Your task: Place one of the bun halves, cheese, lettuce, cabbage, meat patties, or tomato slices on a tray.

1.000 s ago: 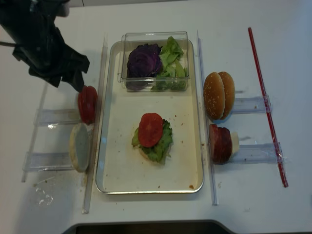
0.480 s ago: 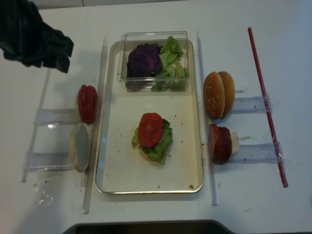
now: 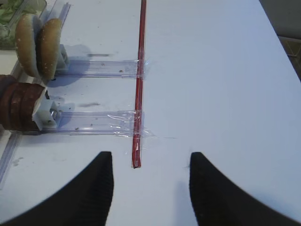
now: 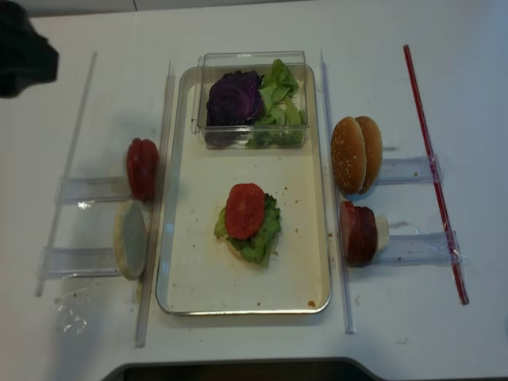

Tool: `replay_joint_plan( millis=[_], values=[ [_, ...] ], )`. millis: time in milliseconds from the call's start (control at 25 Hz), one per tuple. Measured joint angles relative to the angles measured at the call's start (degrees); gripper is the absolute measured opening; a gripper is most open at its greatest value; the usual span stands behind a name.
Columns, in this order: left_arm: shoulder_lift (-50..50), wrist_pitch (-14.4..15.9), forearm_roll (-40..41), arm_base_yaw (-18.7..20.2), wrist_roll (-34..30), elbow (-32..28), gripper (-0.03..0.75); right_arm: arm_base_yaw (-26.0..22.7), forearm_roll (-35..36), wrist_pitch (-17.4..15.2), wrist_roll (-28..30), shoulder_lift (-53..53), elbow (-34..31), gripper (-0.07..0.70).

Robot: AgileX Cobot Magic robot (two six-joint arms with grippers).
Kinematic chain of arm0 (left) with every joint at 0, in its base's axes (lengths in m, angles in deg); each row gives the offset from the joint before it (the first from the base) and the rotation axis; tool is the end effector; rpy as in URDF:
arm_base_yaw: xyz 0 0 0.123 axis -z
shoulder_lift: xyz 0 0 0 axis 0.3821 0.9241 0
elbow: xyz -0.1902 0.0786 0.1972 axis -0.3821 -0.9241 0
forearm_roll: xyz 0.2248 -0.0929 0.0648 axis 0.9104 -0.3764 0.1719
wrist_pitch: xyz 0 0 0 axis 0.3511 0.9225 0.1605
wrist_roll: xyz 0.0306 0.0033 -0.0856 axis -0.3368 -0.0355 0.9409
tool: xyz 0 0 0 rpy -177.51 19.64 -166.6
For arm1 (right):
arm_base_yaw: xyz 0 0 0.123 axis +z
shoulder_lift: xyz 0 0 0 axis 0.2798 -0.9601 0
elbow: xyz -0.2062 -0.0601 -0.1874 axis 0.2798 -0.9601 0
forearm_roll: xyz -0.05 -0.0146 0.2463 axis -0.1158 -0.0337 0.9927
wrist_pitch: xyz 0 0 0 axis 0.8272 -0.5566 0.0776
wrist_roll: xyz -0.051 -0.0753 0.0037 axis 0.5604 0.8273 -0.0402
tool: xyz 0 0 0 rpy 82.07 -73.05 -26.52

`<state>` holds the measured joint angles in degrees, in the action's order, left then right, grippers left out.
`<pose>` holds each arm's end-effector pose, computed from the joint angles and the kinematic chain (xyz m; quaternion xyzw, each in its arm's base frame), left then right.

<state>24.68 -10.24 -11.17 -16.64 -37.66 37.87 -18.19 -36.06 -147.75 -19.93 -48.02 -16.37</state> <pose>0.1757 -0.0206 0.4379 0.0681 0.9344 -0.0260 0.3486 -0.0068 0.0059 0.2615 0.0024 0.8776 0.0208 0.4789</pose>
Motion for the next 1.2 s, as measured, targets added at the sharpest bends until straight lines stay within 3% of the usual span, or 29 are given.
replay_joint_plan(
  millis=[320, 1200],
  values=[
    [-14.6, 0.3, 0.0, 0.0, 0.1, -2.2, 0.428, 0.0, 0.0, 0.0, 0.1, 0.0, 0.0, 0.392],
    [-54.9, 1.4, -0.2, 0.0, 1.8, -30.4, 0.428, 0.0, 0.0, 0.0, 0.1, 0.0, 0.0, 0.392]
  ],
)
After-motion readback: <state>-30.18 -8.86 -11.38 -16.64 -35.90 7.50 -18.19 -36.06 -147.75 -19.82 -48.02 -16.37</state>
